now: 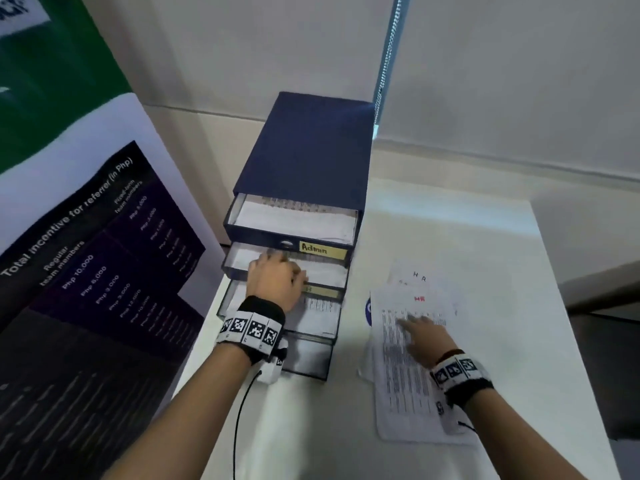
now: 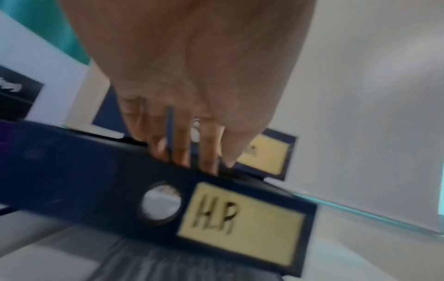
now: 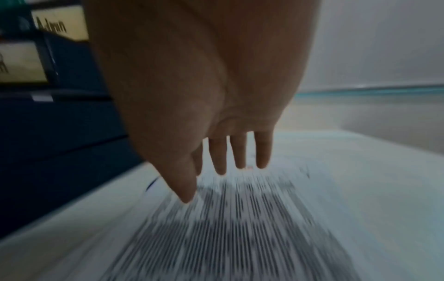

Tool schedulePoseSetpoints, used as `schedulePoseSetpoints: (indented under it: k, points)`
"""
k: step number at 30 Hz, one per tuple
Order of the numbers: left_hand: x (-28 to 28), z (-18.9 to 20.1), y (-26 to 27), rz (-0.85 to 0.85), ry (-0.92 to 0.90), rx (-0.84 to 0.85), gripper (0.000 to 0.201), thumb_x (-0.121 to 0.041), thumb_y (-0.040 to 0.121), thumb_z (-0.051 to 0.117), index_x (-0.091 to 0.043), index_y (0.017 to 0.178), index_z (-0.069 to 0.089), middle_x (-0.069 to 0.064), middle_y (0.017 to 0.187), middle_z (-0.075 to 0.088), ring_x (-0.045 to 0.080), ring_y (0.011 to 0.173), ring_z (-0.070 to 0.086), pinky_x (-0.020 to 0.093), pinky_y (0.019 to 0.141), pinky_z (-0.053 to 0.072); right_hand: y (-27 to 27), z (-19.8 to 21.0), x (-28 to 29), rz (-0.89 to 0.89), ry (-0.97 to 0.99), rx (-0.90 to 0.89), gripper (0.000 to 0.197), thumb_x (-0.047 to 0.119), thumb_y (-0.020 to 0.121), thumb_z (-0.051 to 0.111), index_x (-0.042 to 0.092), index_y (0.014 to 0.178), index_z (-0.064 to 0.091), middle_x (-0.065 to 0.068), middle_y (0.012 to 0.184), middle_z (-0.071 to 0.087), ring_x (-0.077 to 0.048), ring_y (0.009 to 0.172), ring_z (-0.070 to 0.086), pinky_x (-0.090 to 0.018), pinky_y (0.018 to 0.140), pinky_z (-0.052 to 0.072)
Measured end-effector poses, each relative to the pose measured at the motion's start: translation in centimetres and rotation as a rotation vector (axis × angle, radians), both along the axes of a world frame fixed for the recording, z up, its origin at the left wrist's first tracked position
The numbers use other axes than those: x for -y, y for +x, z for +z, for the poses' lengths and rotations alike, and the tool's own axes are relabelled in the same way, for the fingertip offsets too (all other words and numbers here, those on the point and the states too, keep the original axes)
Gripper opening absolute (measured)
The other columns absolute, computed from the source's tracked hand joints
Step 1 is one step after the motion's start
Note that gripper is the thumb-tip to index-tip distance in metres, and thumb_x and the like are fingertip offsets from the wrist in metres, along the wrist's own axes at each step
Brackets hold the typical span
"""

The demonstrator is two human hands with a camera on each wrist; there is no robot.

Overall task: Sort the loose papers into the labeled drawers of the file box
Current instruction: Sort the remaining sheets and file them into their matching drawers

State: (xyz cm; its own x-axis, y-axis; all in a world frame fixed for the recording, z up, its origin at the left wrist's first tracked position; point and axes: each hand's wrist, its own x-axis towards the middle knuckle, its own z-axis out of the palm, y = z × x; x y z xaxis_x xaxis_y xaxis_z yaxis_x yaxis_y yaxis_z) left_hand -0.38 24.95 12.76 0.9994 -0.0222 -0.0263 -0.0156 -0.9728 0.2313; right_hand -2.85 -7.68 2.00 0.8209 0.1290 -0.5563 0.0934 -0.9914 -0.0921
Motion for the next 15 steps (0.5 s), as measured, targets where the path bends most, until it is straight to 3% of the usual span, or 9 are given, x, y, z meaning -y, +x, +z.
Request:
schedulePoseSetpoints:
  k: [2, 3, 5, 7, 9, 12, 15]
  points:
    - [2.7, 1.1, -1.1, -0.214, -0.29, 0.138, 0.022, -0.036, 0.096, 0.056, -0.022, 0.098, 0.072, -0.004, 0.099, 0.065, 0.01, 0.092, 0.055, 0.031, 0.086, 0.048, -1.2, -2.3, 1.0, 0.049, -0.018, -0.029, 0.058, 0.036, 0.1, 0.041, 0.033, 0.153, 0.019, -0.001, 0.164, 0.013, -0.03, 0.148, 0.02, -0.049, 0.118, 0.027]
    - [4.3, 1.3, -1.8, -0.32, -0.427, 0.12, 0.018, -0.034, 0.095, 0.058, -0.021, 0.096, 0.071, -0.007, 0.092, 0.065, 0.006, 0.084, 0.054, 0.025, 0.08, 0.048, -1.8, -3.2, 1.6, 0.013, -0.031, -0.006, 0.059, 0.04, 0.1, 0.038, 0.034, 0.153, 0.014, -0.001, 0.165, 0.007, -0.032, 0.148, 0.018, -0.052, 0.117, 0.026]
    - [7.7, 0.5, -2.7, -0.451, -0.579, -0.078, 0.018, -0.034, 0.095, 0.061, -0.021, 0.097, 0.072, -0.009, 0.088, 0.066, 0.003, 0.079, 0.056, 0.017, 0.073, 0.047, -2.9, -4.3, 3.0, -0.129, -0.055, 0.085, 0.06, 0.046, 0.099, 0.036, 0.032, 0.153, 0.014, -0.002, 0.164, 0.008, -0.033, 0.147, 0.021, -0.055, 0.115, 0.027]
    - [10.6, -2.2, -2.8, -0.477, -0.605, -0.281, 0.017, -0.032, 0.094, 0.063, -0.023, 0.102, 0.074, -0.009, 0.09, 0.067, 0.003, 0.08, 0.059, 0.017, 0.074, 0.049, -3.7, -4.5, 4.4, -0.363, -0.03, 0.182, 0.069, 0.059, 0.094, 0.041, 0.026, 0.152, 0.023, -0.007, 0.161, 0.02, -0.034, 0.144, 0.026, -0.054, 0.113, 0.03]
    - [13.2, -5.5, -2.1, -0.394, -0.582, -0.424, 0.022, -0.026, 0.092, 0.065, -0.022, 0.113, 0.072, -0.005, 0.101, 0.068, 0.006, 0.087, 0.061, 0.023, 0.082, 0.053, -4.2, -4.3, 5.8, -0.588, 0.031, 0.241, 0.089, 0.07, 0.081, 0.056, 0.017, 0.148, 0.031, -0.016, 0.152, 0.031, -0.038, 0.138, 0.032, -0.052, 0.107, 0.035]
    - [16.1, -9.1, -0.9, -0.129, -0.492, -0.605, 0.046, -0.021, 0.089, 0.066, -0.018, 0.135, 0.057, 0.005, 0.122, 0.064, 0.019, 0.106, 0.061, 0.03, 0.096, 0.05, -4.3, -4.5, 8.1, -0.802, 0.089, 0.244, 0.111, 0.067, 0.066, 0.075, 0.007, 0.147, 0.028, -0.025, 0.14, 0.034, -0.042, 0.129, 0.036, -0.051, 0.104, 0.038]
    - [18.0, -11.9, -0.3, 0.079, -0.454, -0.632, 0.05, -0.016, 0.088, 0.063, -0.009, 0.137, 0.052, 0.008, 0.113, 0.063, 0.024, 0.102, 0.06, 0.024, 0.088, 0.048, -3.6, -5.1, 9.8, -0.963, 0.213, 0.229, 0.116, 0.048, 0.067, 0.085, 0.006, 0.152, 0.02, -0.028, 0.139, 0.029, -0.046, 0.126, 0.038, -0.051, 0.106, 0.037]
